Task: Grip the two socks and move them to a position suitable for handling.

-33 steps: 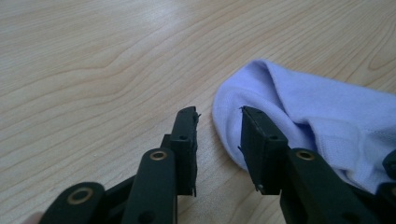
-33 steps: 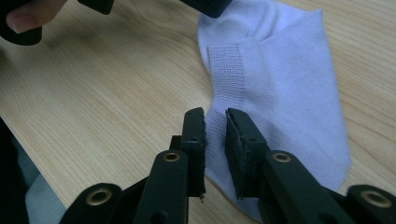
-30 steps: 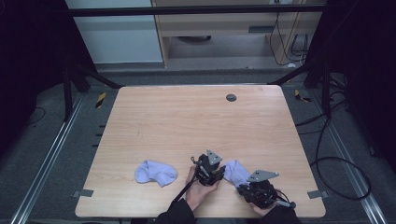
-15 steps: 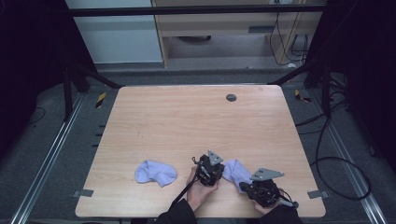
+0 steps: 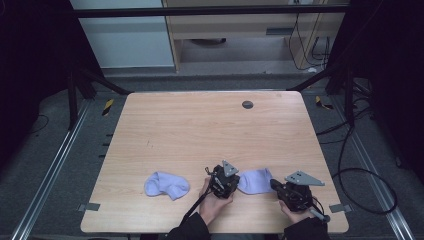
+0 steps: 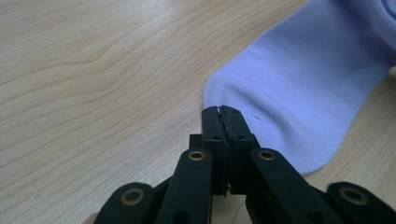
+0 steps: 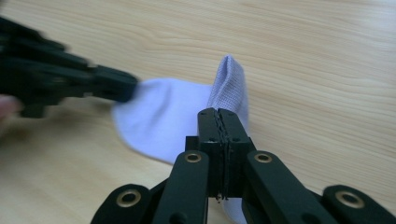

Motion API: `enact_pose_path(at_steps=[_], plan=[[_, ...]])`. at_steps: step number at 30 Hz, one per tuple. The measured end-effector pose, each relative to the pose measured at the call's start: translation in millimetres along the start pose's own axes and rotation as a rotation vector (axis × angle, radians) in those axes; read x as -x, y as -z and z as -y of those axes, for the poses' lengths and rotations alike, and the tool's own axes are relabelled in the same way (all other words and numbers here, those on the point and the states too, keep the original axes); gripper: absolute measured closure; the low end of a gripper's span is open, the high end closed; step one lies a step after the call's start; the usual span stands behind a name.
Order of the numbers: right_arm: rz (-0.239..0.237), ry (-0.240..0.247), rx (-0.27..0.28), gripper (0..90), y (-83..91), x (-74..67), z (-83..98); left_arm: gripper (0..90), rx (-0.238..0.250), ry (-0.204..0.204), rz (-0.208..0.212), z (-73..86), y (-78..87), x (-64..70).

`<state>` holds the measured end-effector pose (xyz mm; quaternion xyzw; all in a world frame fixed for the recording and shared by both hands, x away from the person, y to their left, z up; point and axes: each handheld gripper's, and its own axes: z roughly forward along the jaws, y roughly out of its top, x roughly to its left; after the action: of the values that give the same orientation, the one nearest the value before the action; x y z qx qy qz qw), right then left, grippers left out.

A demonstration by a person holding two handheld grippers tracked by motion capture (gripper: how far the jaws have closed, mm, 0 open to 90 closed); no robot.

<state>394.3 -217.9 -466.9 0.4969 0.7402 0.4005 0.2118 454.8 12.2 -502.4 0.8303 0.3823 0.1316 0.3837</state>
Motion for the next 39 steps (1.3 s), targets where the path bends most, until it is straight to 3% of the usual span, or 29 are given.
enact_pose_path(at_steps=[3,8,11,15,20,30,32,39], plan=[[0.071,-0.028,-0.017,89.3,-1.5,8.6,-0.5,88.8,0.001,-0.003,-0.002,0.0,-0.1,0.1],[0.136,-0.067,-0.036,87.4,-3.4,20.0,0.4,88.2,0.006,-0.002,-0.005,-0.2,-0.5,-0.5],[0.155,-0.063,-0.031,82.2,-3.1,23.4,1.3,83.8,0.02,-0.001,0.001,-0.6,0.0,-2.0],[0.18,-0.033,0.016,73.5,0.6,23.7,0.7,72.9,0.05,0.008,0.006,-3.3,6.0,-6.7],[0.169,-0.024,0.049,66.8,1.5,24.0,-1.2,63.8,0.071,0.001,0.005,-6.6,18.6,-14.0],[0.107,0.003,0.075,55.2,-2.8,21.5,-9.7,48.9,0.105,0.026,-0.014,-9.6,61.8,-49.8],[0.084,0.001,0.075,51.5,-4.6,19.0,-12.2,46.9,0.112,0.02,-0.041,-6.7,74.4,-61.1],[0.032,0.024,0.059,44.4,-9.5,11.4,-18.7,42.6,0.128,0.023,-0.076,2.7,97.9,-82.9]])
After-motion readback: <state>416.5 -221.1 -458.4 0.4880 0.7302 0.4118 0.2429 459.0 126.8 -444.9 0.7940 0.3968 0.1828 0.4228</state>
